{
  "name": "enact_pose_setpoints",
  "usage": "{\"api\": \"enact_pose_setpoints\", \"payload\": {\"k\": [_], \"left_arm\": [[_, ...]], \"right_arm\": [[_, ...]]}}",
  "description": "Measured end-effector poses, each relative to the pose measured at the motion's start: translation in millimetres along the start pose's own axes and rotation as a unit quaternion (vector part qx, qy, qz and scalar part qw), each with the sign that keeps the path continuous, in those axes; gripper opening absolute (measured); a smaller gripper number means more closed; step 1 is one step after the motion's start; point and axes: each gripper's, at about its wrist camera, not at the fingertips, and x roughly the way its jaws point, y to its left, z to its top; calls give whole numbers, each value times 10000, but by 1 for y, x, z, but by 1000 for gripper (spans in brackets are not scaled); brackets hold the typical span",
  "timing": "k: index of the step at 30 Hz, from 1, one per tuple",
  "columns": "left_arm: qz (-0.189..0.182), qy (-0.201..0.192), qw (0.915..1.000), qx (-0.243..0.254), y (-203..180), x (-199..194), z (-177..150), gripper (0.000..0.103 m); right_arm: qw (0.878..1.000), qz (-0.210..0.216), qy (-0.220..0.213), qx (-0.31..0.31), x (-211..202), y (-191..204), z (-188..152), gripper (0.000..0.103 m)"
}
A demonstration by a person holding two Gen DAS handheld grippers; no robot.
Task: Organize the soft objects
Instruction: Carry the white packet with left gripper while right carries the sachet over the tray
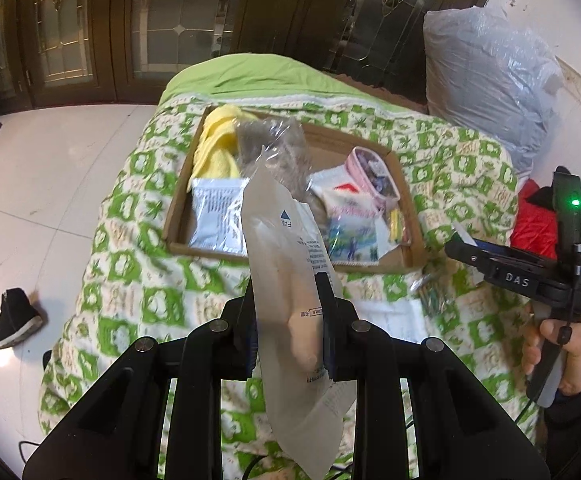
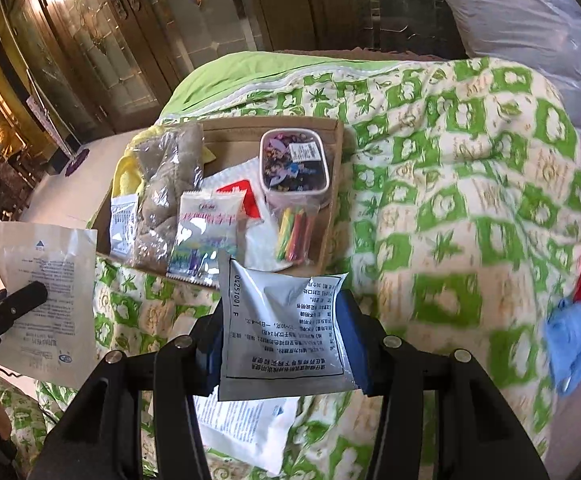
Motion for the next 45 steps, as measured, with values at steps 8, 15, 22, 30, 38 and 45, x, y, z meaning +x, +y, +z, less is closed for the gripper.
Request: {"api": "enact_pose_setpoints", "payload": {"k": [8,15,22,30,38,45], "left_arm": [[-79,49,9999,58,-6,13,19,24],[-88,72,9999,15,-1,27,39,24],[-153,25,9999,-55,8,44,65,24],[-67,121,9996,-232,37,76,77,24],[63,294,9983,-508,72,107,65,25],[464,179,9986,-193,65,112,67,40]], "right_arm": [[9989,-179,185,-402,9,3,23,50],[9980,-68,226,-581,22,19,37,50],[9974,14,190,-698,40,40,59,50],[9953,111,108,-951,66,75,95,50],[9930,-84,122,-1172,104,97,105,50],[9911,-224,121,-1308,122,101,101,52]]}}
